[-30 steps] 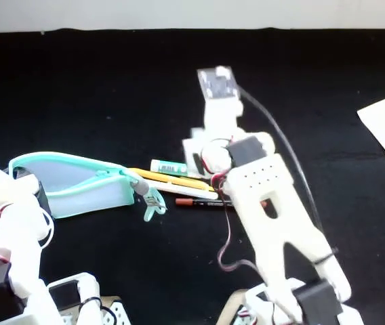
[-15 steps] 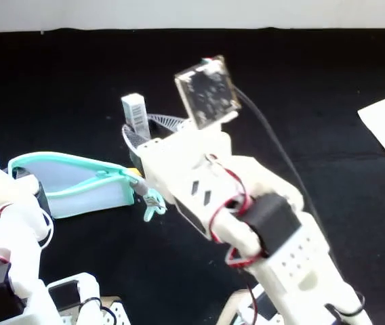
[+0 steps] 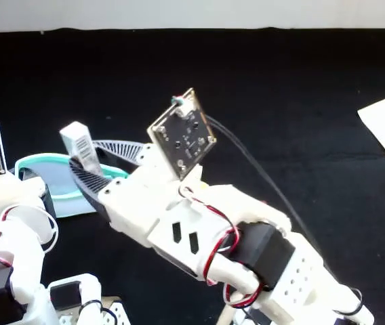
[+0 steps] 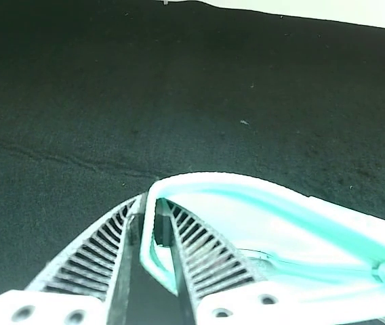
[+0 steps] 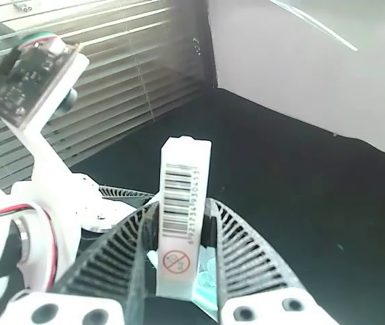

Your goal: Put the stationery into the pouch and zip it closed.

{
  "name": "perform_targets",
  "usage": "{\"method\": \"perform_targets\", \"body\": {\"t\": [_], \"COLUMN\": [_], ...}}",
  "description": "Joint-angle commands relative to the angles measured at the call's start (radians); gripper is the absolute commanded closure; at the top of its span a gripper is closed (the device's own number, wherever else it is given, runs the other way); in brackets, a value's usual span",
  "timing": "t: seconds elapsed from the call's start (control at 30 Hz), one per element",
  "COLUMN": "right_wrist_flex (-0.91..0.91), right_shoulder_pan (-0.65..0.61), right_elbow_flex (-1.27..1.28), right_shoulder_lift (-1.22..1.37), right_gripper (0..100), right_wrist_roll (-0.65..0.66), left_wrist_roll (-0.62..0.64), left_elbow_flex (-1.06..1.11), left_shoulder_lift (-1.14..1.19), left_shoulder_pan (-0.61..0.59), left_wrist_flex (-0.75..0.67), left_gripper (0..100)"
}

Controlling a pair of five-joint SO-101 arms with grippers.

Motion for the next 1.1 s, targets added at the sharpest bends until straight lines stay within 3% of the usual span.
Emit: {"method": "perform_targets", "body": {"t": [0.0,0.27,0.77,0.97,1.07], "right_wrist_flex": [-0.054,-0.386,-0.4,-0.318,-0.254], "right_shoulder_pan": [-0.031,-0.016,0.048,0.071,0.073], "right_elbow_flex": [-0.027,0.265,0.335,0.329,0.283], "right_shoulder_lift": [0.053,0.162,0.243,0.249,0.248], "right_gripper": [99.2,99.2,98.3,71.9,71.1], "right_wrist_roll": [0.005,0.005,0.009,0.009,0.009], "left_wrist_roll": [-0.009,-0.009,-0.011,-0.012,-0.012], "left_elbow_flex": [0.042,-0.021,-0.027,-0.027,-0.027], "left_shoulder_lift": [0.012,0.012,0.012,0.01,0.01], "left_shoulder_pan": [0.031,0.031,0.033,0.033,0.033], "left_wrist_flex": [0.04,0.075,0.068,0.066,0.066], "left_gripper": [99,99,99,99,99]}}
